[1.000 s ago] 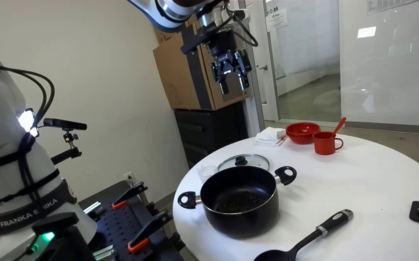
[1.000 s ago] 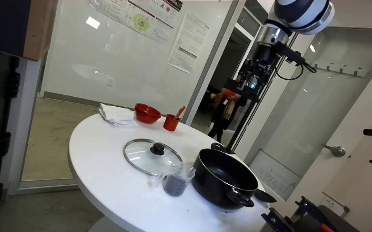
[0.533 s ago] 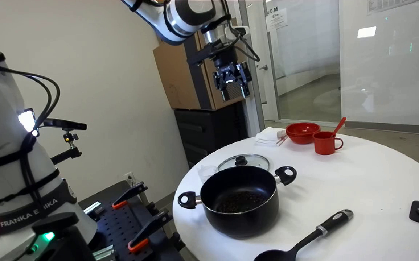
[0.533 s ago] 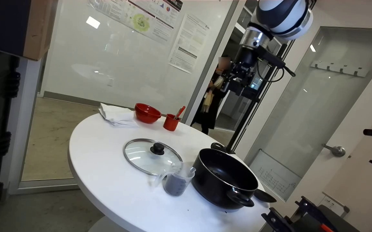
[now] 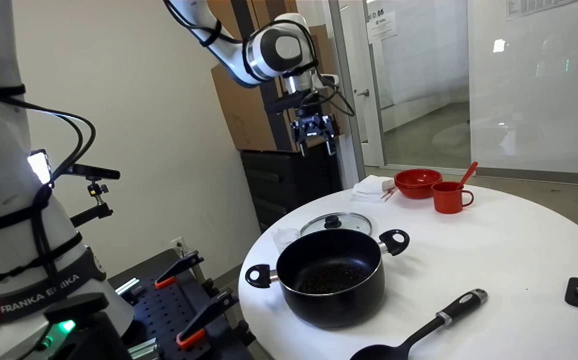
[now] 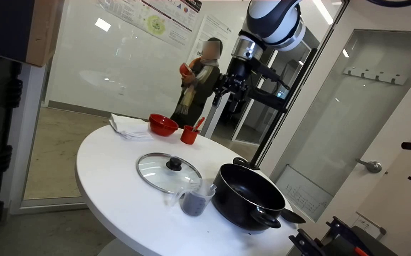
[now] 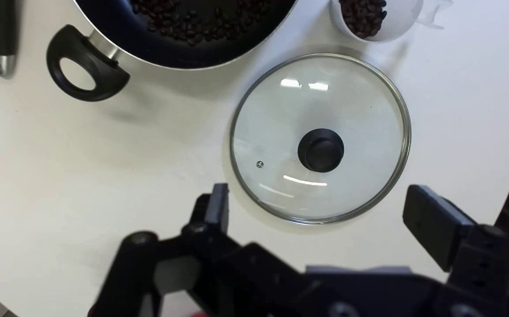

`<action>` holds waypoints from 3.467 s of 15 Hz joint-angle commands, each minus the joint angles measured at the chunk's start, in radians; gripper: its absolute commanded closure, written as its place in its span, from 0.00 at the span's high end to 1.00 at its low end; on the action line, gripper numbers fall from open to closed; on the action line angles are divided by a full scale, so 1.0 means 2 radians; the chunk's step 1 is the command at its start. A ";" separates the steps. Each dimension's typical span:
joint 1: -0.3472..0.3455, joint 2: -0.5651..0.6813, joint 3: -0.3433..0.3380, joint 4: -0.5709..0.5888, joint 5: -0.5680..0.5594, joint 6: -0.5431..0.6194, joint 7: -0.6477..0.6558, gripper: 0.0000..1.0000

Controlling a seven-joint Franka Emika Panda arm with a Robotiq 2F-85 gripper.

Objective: Put the glass lid on top of the black pot

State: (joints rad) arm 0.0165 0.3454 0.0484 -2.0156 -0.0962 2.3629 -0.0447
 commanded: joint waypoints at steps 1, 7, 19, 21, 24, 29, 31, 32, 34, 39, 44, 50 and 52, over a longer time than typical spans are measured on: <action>0.010 0.061 -0.004 0.056 -0.005 -0.010 -0.006 1.00; 0.025 0.124 -0.002 0.102 -0.012 -0.019 -0.003 1.00; 0.029 0.137 -0.005 0.106 -0.001 0.001 0.011 1.00; 0.032 0.155 -0.008 0.121 -0.001 0.017 0.024 1.00; 0.044 0.188 -0.010 0.161 -0.007 0.027 0.041 1.00; 0.068 0.251 -0.020 0.232 -0.015 0.006 0.061 1.00; 0.077 0.277 -0.031 0.256 -0.018 -0.003 0.071 1.00; 0.080 0.289 -0.036 0.266 -0.020 -0.008 0.076 1.00; 0.083 0.313 -0.047 0.286 -0.024 -0.019 0.084 1.00; 0.082 0.359 -0.053 0.341 -0.022 -0.062 0.086 1.00; 0.086 0.387 -0.045 0.386 -0.020 -0.100 0.081 1.00; 0.085 0.414 -0.040 0.425 -0.017 -0.149 0.079 1.00; 0.085 0.422 -0.040 0.434 -0.017 -0.156 0.079 1.00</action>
State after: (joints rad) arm 0.1843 1.1419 -0.0316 -1.2258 -0.1289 2.1018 0.1038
